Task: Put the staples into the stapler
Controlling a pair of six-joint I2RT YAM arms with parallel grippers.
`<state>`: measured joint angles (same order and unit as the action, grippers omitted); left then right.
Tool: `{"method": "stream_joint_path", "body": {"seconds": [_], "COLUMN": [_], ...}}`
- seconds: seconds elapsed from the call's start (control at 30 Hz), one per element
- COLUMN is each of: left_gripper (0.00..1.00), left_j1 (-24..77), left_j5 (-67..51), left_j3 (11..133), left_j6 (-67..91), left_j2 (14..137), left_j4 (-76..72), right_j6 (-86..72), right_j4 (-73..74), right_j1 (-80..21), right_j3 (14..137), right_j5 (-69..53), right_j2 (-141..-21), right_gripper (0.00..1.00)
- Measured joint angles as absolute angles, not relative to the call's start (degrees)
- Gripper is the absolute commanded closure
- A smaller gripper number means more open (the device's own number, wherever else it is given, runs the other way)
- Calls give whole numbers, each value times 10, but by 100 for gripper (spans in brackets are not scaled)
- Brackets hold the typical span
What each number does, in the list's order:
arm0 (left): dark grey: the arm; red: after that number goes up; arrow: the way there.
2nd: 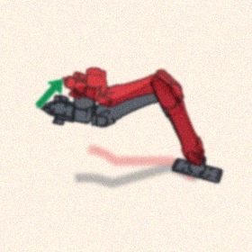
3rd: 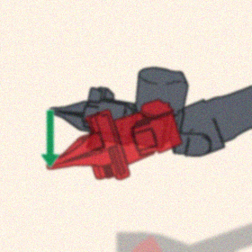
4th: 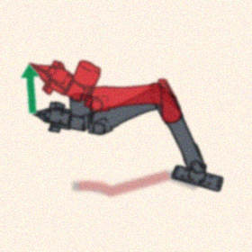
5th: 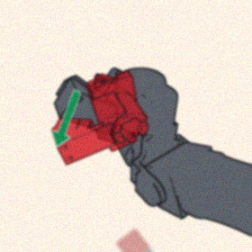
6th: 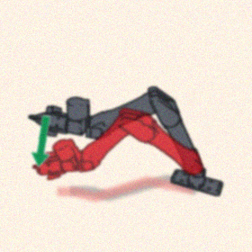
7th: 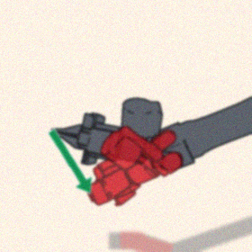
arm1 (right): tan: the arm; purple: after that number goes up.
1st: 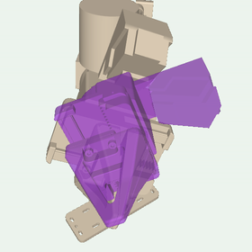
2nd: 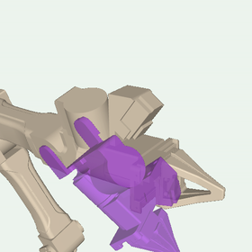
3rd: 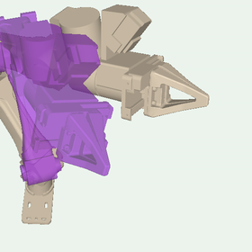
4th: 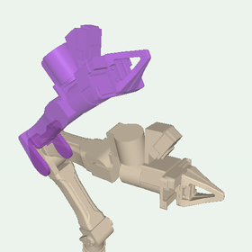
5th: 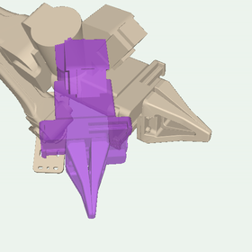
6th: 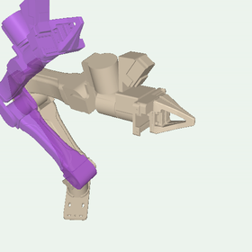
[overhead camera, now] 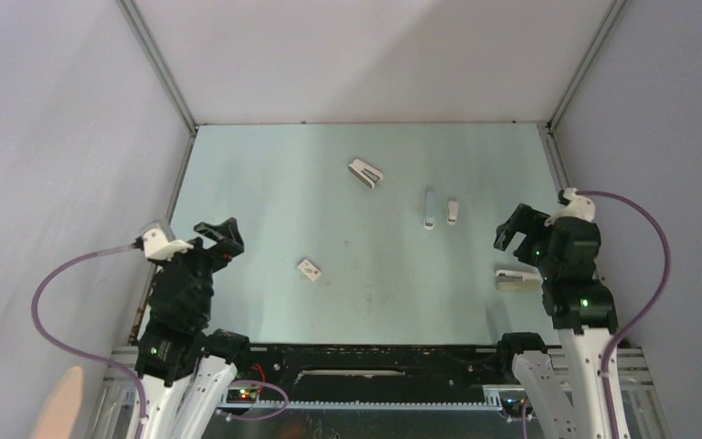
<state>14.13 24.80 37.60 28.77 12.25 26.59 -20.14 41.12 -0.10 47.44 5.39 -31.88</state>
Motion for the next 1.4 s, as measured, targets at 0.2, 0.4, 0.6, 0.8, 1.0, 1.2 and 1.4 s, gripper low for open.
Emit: {"method": "stream_joint_path", "body": {"seconds": [0.2, 0.4, 0.6, 0.8, 1.0, 1.2, 1.4], "left_gripper": [2, 2, 2, 8, 18, 29, 37], "left_j1": [141, 142, 201, 329, 385, 413, 413], "left_j5": [215, 155, 143, 196, 247, 276, 285], "left_j3": [407, 408, 364, 388, 402, 401, 401], "left_j6": [346, 376, 402, 439, 509, 575, 615], "left_j2": [245, 368, 447, 594, 702, 759, 806], "left_j4": [342, 355, 327, 301, 283, 263, 236], "right_j6": [-283, -302, -302, -302, -308, -311, -309], "right_j4": [472, 442, 424, 403, 395, 375, 369], "right_j1": [0, -1, -53, -123, -210, -250, -271], "right_j3": [477, 429, 392, 392, 388, 388, 388], "right_j5": [-6, -74, -55, -3, 53, 84, 93], "right_j2": [-392, -365, -364, -435, -467, -480, -505], "right_gripper": [0, 0, 0, 0, 0, 0, 0]}}
